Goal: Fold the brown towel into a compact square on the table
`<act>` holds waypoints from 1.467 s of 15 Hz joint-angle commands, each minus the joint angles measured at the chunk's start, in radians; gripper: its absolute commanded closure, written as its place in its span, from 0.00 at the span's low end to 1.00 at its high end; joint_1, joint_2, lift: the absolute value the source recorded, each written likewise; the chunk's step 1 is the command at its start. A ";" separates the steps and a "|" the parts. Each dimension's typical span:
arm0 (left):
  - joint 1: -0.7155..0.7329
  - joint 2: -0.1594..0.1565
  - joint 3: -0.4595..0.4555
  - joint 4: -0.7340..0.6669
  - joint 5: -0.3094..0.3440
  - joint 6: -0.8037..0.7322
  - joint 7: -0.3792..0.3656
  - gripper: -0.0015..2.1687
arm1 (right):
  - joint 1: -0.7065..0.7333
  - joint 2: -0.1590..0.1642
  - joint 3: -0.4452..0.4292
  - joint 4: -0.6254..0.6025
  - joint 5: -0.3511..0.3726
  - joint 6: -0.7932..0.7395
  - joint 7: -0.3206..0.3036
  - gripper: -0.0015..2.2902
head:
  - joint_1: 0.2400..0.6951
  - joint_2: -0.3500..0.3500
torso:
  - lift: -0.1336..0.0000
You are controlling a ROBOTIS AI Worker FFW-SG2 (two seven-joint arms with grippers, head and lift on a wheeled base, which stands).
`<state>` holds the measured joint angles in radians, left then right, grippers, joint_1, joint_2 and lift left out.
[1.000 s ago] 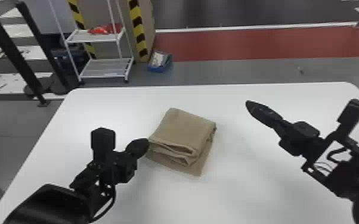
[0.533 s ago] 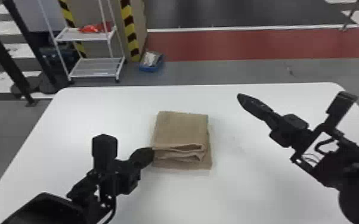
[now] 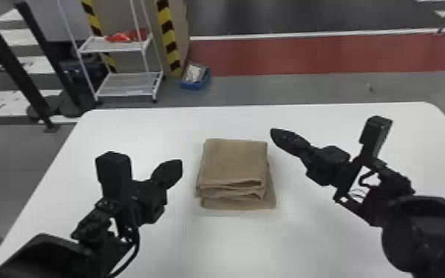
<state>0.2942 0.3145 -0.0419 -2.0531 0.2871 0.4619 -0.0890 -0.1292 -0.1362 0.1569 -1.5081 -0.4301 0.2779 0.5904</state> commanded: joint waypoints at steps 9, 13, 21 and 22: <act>0.071 0.006 0.068 -0.018 0.015 -0.061 -0.026 0.88 | -0.188 0.119 0.128 0.381 0.294 -0.214 -0.026 0.92 | 1.00 0.88 | 0.04; 0.069 0.008 0.065 -0.018 0.014 -0.061 -0.035 0.88 | -0.210 0.118 0.124 0.454 0.332 -0.214 -0.029 0.92 | 1.00 0.86 | 0.04; 0.079 0.009 0.077 -0.033 0.014 -0.061 -0.037 0.88 | -0.237 0.113 0.095 0.516 0.326 -0.318 -0.044 0.92 | 1.00 0.83 | 0.04; 0.077 0.009 0.079 -0.033 0.015 -0.061 -0.035 0.88 | -0.234 0.112 0.092 0.503 0.307 -0.331 -0.035 0.92 | 1.00 0.82 | 0.04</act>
<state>0.3719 0.3236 0.0338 -2.0861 0.3010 0.4012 -0.1254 -0.3662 -0.0228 0.2573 -0.9936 -0.1001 -0.0233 0.5482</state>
